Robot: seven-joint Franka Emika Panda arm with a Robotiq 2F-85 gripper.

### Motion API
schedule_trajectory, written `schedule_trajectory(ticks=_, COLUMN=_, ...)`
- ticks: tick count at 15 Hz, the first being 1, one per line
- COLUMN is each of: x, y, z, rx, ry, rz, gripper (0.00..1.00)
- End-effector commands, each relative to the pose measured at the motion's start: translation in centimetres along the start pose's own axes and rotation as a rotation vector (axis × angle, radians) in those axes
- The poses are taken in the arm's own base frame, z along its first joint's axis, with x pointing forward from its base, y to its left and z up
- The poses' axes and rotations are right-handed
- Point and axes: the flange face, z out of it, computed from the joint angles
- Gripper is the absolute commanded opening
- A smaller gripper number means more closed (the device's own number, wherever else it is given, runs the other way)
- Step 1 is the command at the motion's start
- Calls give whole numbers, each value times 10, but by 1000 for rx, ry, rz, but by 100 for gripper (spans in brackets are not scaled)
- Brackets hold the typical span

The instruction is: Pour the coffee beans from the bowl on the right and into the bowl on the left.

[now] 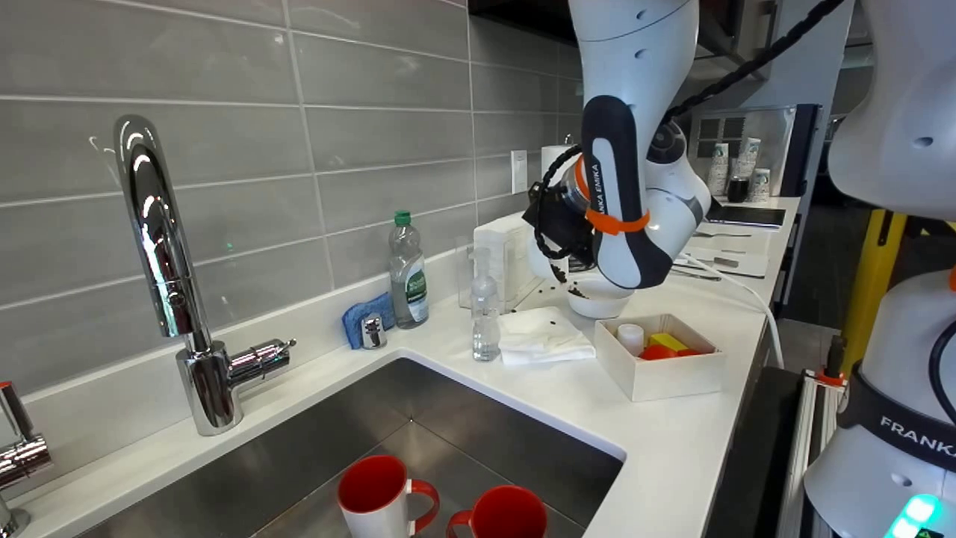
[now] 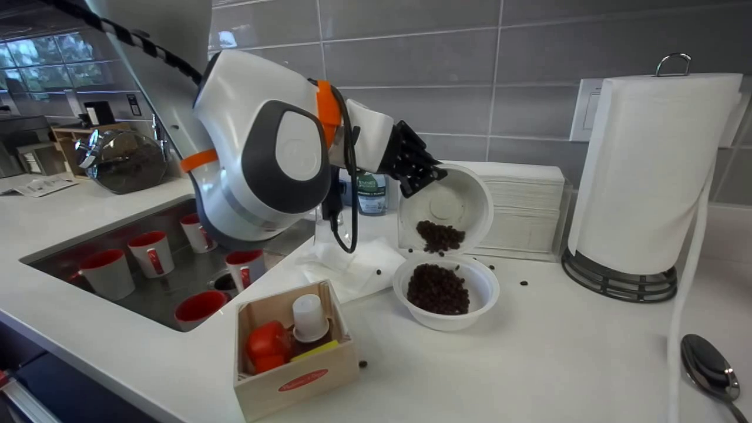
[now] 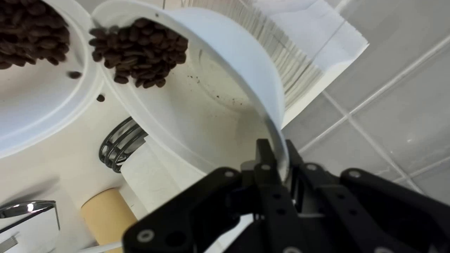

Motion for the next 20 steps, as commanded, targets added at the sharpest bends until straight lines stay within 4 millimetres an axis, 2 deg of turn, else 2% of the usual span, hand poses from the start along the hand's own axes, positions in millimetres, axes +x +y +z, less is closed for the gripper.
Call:
schedule_trajectory(ticks=1, x=5, y=-13, z=-1, rx=-48, ry=11, rz=18, gripper=1)
schedule_trajectory(ticks=11, x=24, y=-36, z=-14, rx=-39, ry=64, rz=43, gripper=1)
schedule_trajectory(ticks=20, x=42, y=-38, z=-20, rx=4, ry=128, rz=63, gripper=1)
